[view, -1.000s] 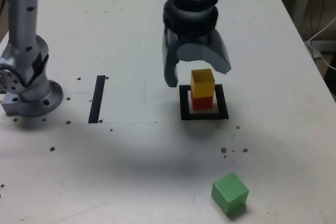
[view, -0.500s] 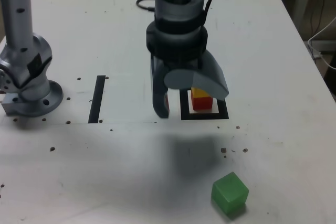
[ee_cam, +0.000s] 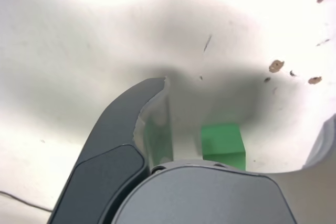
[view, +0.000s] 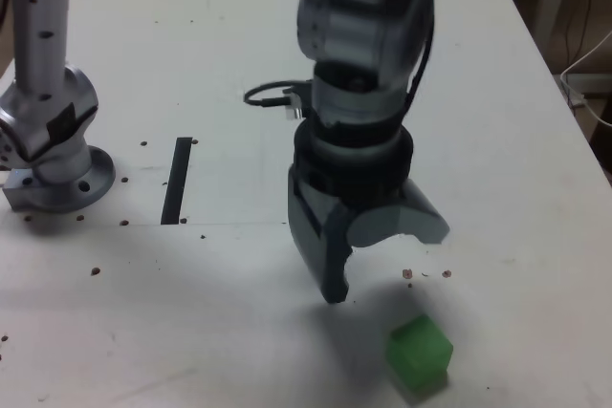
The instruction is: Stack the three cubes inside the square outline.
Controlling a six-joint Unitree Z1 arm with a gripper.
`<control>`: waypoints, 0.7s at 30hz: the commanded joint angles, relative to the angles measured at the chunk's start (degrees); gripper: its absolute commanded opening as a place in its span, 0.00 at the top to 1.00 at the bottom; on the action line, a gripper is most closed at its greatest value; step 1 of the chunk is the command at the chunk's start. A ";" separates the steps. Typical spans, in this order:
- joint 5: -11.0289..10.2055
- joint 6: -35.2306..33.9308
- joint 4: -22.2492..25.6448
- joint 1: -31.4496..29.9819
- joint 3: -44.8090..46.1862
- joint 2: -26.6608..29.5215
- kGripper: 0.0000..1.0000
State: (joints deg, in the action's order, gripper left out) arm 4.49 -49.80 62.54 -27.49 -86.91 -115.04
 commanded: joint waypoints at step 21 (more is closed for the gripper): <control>2.60 -1.81 1.02 -2.75 -8.61 -10.34 0.05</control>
State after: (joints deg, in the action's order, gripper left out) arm 6.96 -51.55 63.62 -30.13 -95.20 -124.86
